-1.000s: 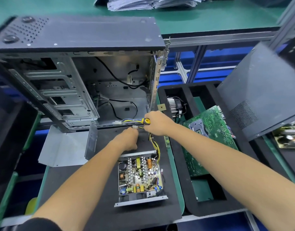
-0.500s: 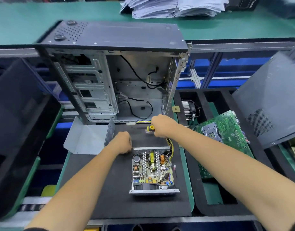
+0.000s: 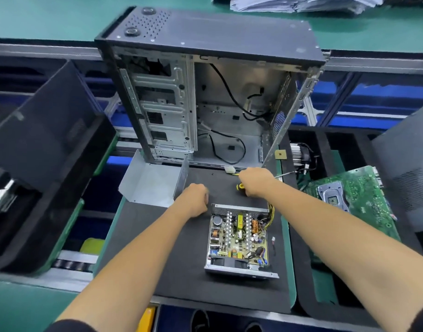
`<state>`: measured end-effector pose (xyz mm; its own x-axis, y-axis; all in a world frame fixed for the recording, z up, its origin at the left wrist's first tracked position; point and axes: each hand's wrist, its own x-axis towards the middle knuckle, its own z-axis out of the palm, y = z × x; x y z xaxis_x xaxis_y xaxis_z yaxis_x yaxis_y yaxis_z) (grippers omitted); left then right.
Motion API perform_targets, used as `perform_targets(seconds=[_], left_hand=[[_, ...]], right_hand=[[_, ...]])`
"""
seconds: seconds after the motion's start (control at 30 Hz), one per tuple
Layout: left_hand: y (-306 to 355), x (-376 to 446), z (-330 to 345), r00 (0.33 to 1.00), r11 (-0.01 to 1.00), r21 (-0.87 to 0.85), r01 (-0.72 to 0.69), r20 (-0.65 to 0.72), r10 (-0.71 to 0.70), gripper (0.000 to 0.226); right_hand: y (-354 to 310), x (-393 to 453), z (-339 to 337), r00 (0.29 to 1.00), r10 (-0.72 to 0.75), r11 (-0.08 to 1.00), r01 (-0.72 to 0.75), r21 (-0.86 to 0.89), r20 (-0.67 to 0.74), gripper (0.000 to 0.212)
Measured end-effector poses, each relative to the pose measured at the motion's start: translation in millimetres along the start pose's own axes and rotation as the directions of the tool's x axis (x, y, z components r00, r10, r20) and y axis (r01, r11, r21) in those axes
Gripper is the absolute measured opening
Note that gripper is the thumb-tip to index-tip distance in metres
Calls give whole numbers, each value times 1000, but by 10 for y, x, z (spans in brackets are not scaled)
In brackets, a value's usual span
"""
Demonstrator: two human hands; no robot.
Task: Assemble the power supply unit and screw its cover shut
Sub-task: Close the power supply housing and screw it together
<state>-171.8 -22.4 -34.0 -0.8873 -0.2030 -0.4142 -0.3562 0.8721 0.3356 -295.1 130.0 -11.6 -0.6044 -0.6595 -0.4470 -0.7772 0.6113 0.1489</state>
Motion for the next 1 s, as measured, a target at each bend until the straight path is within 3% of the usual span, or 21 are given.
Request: perform_targets(seconds=[0.07, 0.13, 0.27, 0.37, 0.47, 0.6, 0.73, 0.9, 1.0], left_hand=[[-3, 6, 0, 1000, 1000, -2, 6, -2, -6, 15], [-17, -1, 0, 1000, 1000, -1, 17, -5, -17, 16], [-52, -59, 0, 999, 999, 30, 31, -18, -30, 18], [-77, -110, -20, 998, 997, 59, 53, -47, -51, 4], [-82, -143, -38, 993, 995, 33, 97, -75, -94, 8], [-94, -190, 11, 983, 988, -4, 154, -105, -154, 6], [-144, -198, 88, 983, 987, 2, 162, -81, -162, 22], [-97, -167, 56, 988, 991, 46, 124, -95, -119, 22], [-58, -160, -113, 992, 996, 30, 80, -103, -76, 19]], right_hand=[[-21, -10, -14, 1000, -26, 1000, 26, -9, 10, 6], [-64, -15, -47, 998, -54, 998, 54, 30, 15, 19], [-298, 22, -257, 986, -166, 959, 163, 234, -7, 25], [-576, 99, -375, 962, -270, 910, 237, 339, 51, 30], [-686, 204, -327, 950, -282, 897, 212, 387, 135, 27], [-716, 270, -189, 939, -300, 879, 204, 431, 167, 6], [-705, 217, -235, 941, -304, 875, 214, 435, 149, 29], [-581, 70, -578, 964, -261, 840, 207, 501, 39, 14], [-483, -61, -831, 958, -283, 800, 205, 563, 53, 19]])
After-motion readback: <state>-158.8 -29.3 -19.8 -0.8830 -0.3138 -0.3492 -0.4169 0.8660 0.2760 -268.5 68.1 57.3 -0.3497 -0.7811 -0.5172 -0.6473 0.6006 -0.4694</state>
